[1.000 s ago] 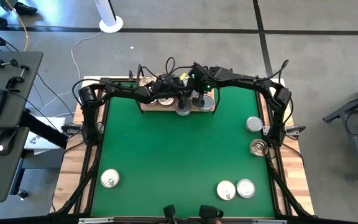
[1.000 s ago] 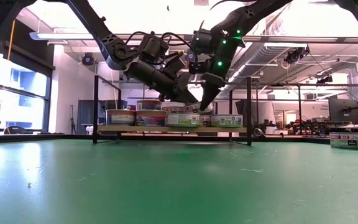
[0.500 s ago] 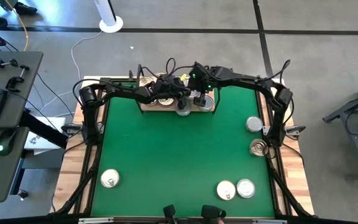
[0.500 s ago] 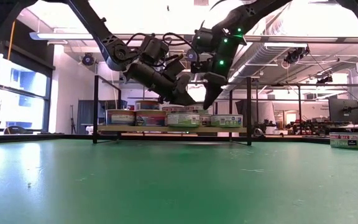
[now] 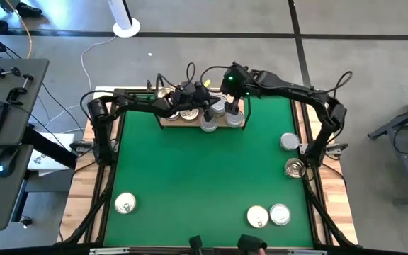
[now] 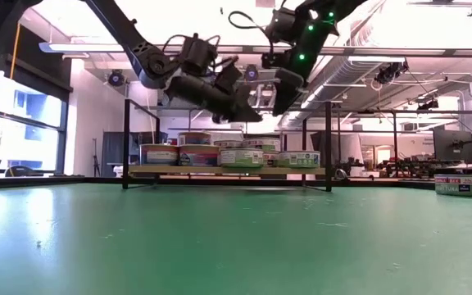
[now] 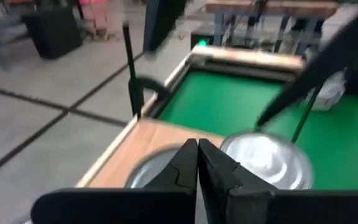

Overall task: Stack canned seafood by type on shelf
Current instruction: Stack the green tuna can on top of the other green tuna can on the shelf

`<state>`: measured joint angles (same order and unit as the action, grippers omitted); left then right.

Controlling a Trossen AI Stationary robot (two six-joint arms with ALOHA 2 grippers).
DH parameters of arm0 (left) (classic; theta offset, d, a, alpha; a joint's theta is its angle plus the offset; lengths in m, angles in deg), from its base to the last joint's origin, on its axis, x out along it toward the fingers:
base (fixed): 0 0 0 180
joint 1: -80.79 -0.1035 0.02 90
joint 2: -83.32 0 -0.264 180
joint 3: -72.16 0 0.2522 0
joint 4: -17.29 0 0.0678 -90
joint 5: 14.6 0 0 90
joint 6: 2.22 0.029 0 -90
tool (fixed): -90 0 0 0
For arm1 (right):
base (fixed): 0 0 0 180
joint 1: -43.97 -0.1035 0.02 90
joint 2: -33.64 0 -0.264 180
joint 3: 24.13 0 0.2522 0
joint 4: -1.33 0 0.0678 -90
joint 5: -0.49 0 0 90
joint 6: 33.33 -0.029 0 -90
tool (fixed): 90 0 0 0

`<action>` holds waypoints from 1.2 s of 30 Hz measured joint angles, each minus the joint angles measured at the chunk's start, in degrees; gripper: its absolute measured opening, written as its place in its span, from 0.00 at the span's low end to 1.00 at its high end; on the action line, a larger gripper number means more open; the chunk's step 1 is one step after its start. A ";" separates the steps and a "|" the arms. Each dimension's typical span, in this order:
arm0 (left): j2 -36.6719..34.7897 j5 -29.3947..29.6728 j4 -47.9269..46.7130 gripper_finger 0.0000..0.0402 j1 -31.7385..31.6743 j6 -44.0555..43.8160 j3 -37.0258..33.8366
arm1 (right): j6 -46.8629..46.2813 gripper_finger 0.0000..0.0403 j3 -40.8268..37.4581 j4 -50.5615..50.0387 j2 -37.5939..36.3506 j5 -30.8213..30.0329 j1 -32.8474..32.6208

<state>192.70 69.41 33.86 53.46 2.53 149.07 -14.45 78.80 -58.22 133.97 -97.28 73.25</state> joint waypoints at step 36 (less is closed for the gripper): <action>-52.94 27.75 -26.07 0.00 23.35 -2.52 -30.62 | -2.39 0.05 0.17 9.08 11.16 3.17 4.10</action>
<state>139.76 97.16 7.78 76.81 0.01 118.46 -16.84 78.97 -49.14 145.14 -94.11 77.35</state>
